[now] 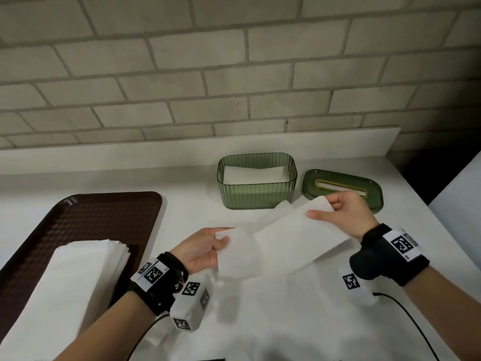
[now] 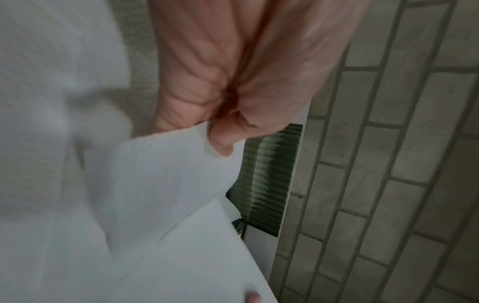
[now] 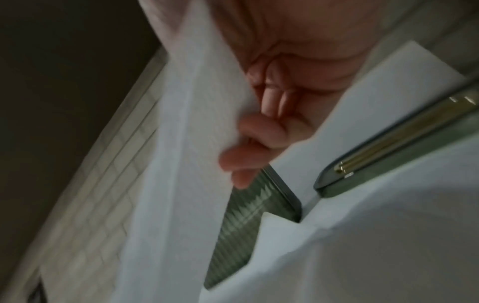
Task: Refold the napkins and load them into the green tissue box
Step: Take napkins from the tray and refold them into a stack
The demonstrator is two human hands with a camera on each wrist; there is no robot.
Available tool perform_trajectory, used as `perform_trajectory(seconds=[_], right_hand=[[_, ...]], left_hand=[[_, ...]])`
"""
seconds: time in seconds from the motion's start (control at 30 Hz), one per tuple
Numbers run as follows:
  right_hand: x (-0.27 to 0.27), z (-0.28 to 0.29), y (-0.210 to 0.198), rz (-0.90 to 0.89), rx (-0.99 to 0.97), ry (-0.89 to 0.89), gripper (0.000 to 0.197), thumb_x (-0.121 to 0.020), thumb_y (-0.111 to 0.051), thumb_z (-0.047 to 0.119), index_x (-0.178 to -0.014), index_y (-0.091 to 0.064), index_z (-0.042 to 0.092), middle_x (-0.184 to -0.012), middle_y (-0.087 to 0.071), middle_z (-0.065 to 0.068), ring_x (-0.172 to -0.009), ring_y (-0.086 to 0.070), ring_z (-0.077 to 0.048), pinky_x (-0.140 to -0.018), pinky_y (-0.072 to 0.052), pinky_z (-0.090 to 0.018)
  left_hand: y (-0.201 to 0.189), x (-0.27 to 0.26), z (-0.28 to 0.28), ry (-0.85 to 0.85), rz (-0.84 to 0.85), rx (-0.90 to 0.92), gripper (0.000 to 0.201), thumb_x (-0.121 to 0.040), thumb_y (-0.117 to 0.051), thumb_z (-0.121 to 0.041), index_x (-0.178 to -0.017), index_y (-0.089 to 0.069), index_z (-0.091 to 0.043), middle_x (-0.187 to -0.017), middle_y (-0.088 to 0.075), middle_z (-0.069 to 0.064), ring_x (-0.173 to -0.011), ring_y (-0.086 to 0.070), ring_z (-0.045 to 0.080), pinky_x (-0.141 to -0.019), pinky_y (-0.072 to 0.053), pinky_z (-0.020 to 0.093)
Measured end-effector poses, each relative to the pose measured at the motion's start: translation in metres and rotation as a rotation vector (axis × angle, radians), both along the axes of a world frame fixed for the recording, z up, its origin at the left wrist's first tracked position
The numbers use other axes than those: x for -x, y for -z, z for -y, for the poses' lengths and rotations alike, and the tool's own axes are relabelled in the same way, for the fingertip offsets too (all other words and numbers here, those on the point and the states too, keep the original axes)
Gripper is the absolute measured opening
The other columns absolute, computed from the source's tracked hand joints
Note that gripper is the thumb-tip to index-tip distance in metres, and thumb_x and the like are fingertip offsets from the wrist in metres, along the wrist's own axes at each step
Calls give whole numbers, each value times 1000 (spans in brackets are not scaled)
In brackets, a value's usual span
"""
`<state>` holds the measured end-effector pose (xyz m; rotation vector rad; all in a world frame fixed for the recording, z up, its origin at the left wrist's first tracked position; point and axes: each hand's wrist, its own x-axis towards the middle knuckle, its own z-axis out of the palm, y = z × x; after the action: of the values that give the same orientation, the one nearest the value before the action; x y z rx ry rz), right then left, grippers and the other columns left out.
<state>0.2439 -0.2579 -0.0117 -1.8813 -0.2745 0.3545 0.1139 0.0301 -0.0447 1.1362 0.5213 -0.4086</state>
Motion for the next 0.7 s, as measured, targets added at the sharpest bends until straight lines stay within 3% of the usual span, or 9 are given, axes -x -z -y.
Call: perform_trajectory(seconds=[0.2, 0.33, 0.43, 0.53, 0.6, 0.67, 0.7], right_hand=[[13, -5, -9, -162, -286, -5, 17, -78, -73, 2, -95, -72, 3, -86, -76, -11, -70, -74, -18, -61, -59, -25], [24, -22, 3, -197, -295, -15, 18, -78, -73, 1, -96, -72, 0, -88, -76, -15, -71, -74, -20, -64, -60, -28], [30, -34, 24, -173, -212, -24, 24, -76, -78, 6, -98, -72, -1, -92, -75, -18, -80, -74, -28, -74, -60, -38], [33, -41, 40, -126, -114, -33, 23, -74, -82, 14, -93, -73, 5, -87, -76, -11, -83, -74, -28, -77, -59, -38], [35, -43, 43, -101, -82, -35, 20, -74, -82, 15, -90, -73, 6, -84, -77, -8, -82, -74, -26, -73, -59, -33], [37, -44, 44, -95, -67, -33, 18, -75, -82, 15, -88, -72, 8, -82, -77, -5, -81, -74, -25, -68, -57, -26], [38, -44, 44, -89, -46, -37, 18, -74, -82, 17, -87, -71, 10, -82, -76, -3, -81, -73, -25, -67, -56, -23]], left_hand=[[2, -1, 1, 14, -53, 103, 43, -97, -32, 11, -121, -65, -4, -109, -64, 14, -91, -70, 29, -79, -58, 50], [-1, 1, 6, 33, -74, 98, 45, -89, -32, 11, -117, -63, -5, -106, -69, 13, -85, -72, 27, -72, -60, 45], [1, 3, 9, 48, -111, 81, 41, -94, -46, -21, -132, -57, -9, -113, -69, 10, -88, -72, 26, -76, -59, 41], [4, 3, 6, 19, -137, 146, 57, -99, -27, -56, -134, -56, -21, -126, -65, 7, -97, -71, 26, -81, -55, 42], [2, 5, 5, 24, -115, 150, 69, -95, -19, -66, -127, -61, -22, -128, -65, 6, -102, -68, 27, -82, -54, 42], [-3, 8, 8, 47, -67, 105, 57, -97, -32, -58, -127, -61, -20, -128, -65, 6, -107, -66, 27, -83, -55, 43], [-4, 9, 9, 56, -26, 59, 44, -99, -42, -42, -130, -60, -17, -127, -66, 7, -107, -66, 27, -84, -55, 44]])
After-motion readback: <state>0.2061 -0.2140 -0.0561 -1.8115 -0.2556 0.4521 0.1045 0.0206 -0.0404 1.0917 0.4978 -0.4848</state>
